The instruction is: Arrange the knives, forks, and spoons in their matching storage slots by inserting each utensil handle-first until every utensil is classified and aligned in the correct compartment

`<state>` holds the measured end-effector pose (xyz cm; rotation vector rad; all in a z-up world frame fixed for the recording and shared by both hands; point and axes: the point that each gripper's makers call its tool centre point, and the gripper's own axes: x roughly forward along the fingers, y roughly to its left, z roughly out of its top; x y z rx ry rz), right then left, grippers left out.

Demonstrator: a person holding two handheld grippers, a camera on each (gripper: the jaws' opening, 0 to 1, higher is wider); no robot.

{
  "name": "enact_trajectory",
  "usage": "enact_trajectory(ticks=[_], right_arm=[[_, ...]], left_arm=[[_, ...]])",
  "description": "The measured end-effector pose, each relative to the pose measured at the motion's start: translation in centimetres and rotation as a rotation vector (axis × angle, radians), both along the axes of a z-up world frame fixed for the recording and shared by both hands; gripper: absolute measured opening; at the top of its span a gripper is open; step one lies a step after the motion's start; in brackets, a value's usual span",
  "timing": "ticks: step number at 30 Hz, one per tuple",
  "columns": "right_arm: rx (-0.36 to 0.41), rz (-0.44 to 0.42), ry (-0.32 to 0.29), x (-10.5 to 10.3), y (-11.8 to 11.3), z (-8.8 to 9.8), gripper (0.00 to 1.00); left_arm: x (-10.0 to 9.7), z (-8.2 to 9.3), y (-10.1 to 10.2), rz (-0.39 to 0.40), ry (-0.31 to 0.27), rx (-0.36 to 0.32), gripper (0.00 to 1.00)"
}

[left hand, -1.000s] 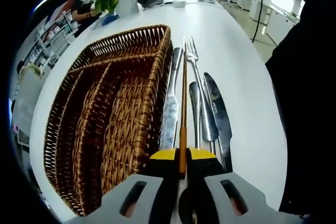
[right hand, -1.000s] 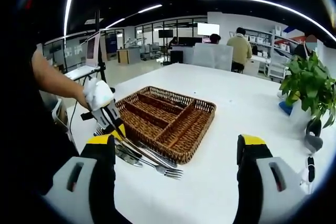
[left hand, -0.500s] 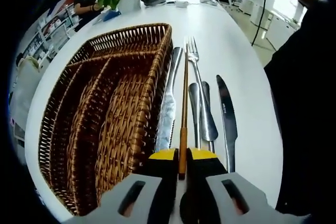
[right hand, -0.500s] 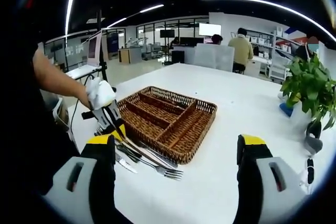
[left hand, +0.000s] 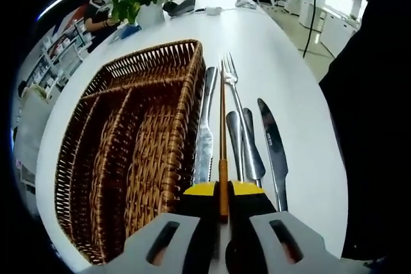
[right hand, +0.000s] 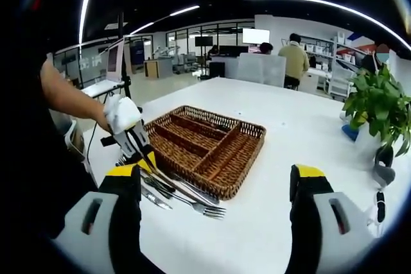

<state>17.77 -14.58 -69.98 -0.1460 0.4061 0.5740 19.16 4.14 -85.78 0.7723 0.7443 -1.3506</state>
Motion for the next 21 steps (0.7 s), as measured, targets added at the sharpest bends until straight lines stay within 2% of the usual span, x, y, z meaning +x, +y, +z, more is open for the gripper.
enact_trajectory(ticks=[3, 8, 14, 21], right_arm=[[0.004, 0.004, 0.002, 0.0, 0.3, -0.1, 0.99], [0.009, 0.014, 0.001, 0.0, 0.7, -0.1, 0.99], [0.013, 0.025, 0.004, 0.0, 1.1, -0.1, 0.99], [0.035, 0.056, 0.019, -0.1, 2.3, -0.2, 0.94]], left_arm=[[-0.2, 0.4, -0.1, 0.004, 0.012, -0.015, 0.04], [-0.2, 1.4, -0.2, 0.059, 0.047, -0.061, 0.04], [-0.7, 2.5, -0.1, 0.064, 0.052, -0.095, 0.03], [-0.7, 4.8, 0.0, 0.124, 0.064, -0.188, 0.03]])
